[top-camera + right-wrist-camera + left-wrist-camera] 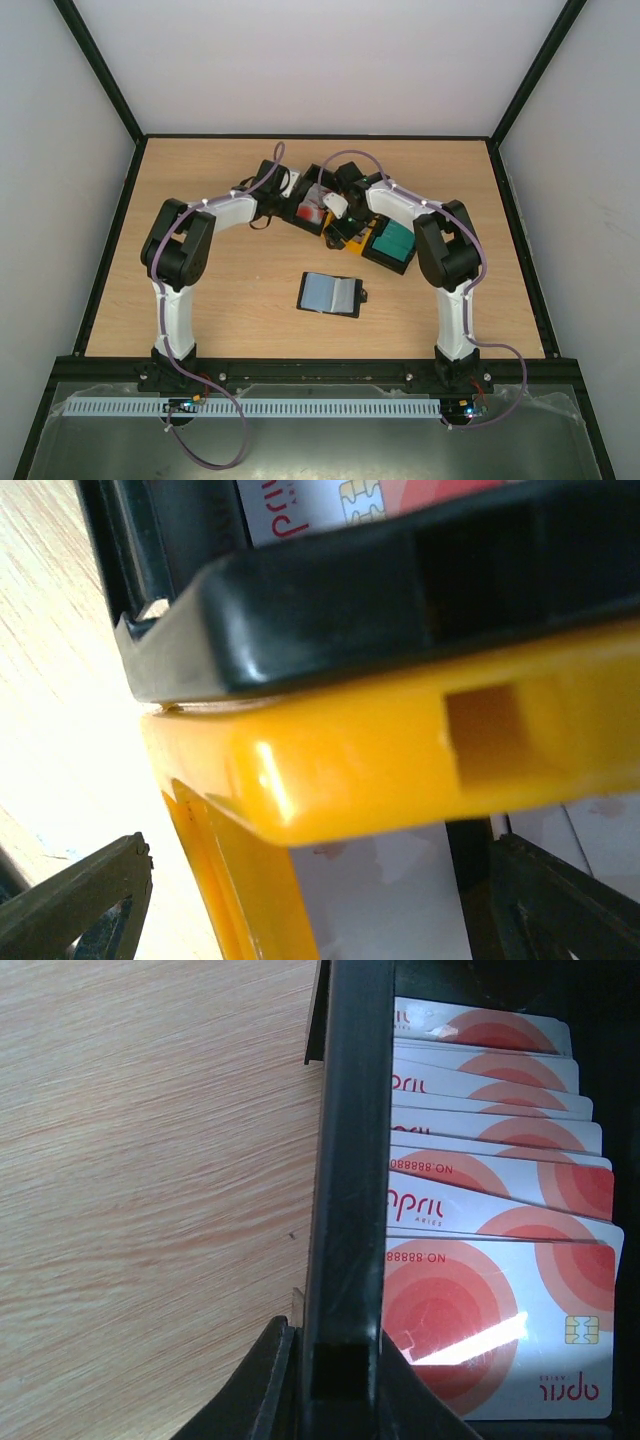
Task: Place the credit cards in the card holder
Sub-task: Pick up the credit card from the storage box.
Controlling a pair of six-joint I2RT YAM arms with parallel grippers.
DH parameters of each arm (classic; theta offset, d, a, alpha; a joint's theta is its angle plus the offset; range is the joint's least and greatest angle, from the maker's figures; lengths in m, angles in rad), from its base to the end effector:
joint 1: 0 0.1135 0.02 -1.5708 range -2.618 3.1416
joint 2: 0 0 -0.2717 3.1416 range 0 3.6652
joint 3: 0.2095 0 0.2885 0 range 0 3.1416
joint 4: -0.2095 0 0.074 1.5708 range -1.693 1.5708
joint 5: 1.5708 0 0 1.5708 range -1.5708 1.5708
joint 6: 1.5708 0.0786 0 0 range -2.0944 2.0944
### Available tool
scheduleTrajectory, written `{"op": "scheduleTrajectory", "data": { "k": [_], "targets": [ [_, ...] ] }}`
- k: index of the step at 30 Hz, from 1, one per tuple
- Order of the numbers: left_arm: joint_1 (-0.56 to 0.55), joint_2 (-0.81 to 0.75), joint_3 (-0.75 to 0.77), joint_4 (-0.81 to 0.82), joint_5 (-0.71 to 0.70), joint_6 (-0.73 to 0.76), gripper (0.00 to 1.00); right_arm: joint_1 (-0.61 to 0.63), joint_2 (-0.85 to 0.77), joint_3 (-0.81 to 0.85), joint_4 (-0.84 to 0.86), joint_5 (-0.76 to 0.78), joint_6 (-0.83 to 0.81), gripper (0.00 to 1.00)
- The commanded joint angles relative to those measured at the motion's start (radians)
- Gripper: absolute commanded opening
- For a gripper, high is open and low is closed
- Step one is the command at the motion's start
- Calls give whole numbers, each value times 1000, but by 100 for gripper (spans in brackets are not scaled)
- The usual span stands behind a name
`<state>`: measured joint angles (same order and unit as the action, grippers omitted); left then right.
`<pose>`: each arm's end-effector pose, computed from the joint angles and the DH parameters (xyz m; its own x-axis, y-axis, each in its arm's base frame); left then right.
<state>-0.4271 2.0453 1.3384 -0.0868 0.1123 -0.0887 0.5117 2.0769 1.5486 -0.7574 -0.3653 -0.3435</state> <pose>0.4554 -0.2169 0.1091 -0.6892 0.2169 -0.6914 0.4238 0.8946 -0.1417 0.3936 0.2532 0.1193 -0.6043 -0.7001 -0.3803 -0.7949 0.5622 0.2281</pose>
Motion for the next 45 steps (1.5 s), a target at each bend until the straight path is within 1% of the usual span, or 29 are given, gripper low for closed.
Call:
{"op": "scheduleTrajectory", "data": {
  "k": [1, 4, 9, 13, 16, 18, 20, 22, 23, 28, 31, 33, 35, 39, 41, 45],
  "targets": [
    [-4, 25, 51, 98, 145, 2, 11, 18, -3, -4, -73, -61, 19, 90],
    [-4, 37, 70, 107, 174, -2, 12, 18, 7, -7, -82, -95, 33, 88],
    [-4, 46, 83, 103, 175, -9, 14, 19, -16, -6, -71, -125, 64, 85],
    [-3, 51, 95, 78, 176, -19, 19, 8, -72, 0, -20, -116, 113, 84],
    [-2, 53, 108, 64, 179, -30, 21, -6, -80, 13, -11, -110, 134, 81],
    [-1, 52, 110, 61, 179, -37, 22, -16, -66, 17, -22, -109, 139, 73],
    [-1, 50, 110, 61, 179, -40, 22, -19, -47, 17, -45, -122, 129, 62],
    [-1, 49, 110, 58, 181, -41, 22, -19, -35, 11, -55, -128, 123, 53],
    [-1, 50, 110, 56, 181, -42, 22, -20, -33, 5, -55, -125, 123, 50],
    [-1, 48, 112, 53, 182, -43, 23, -21, -44, -28, -33, -90, 128, 48],
    [-1, 51, 117, 48, 182, -43, 24, -23, -47, -28, -29, -80, 133, 40],
    [1, 52, 119, 46, 182, -46, 24, -23, -52, -26, -30, -80, 135, 32],
    [2, 51, 121, 43, 180, -47, 25, -24, -67, -28, -30, -79, 139, 26],
    [5, 52, 122, 39, 177, -48, 25, -24, -96, -45, -13, -78, 142, 20],
    [5, 51, 124, 38, 176, -48, 25, -24, -97, -48, -13, -69, 144, 14],
    [5, 51, 129, 33, 173, -49, 25, -24, -102, -49, -11, -60, 150, 11]
  ]
}}
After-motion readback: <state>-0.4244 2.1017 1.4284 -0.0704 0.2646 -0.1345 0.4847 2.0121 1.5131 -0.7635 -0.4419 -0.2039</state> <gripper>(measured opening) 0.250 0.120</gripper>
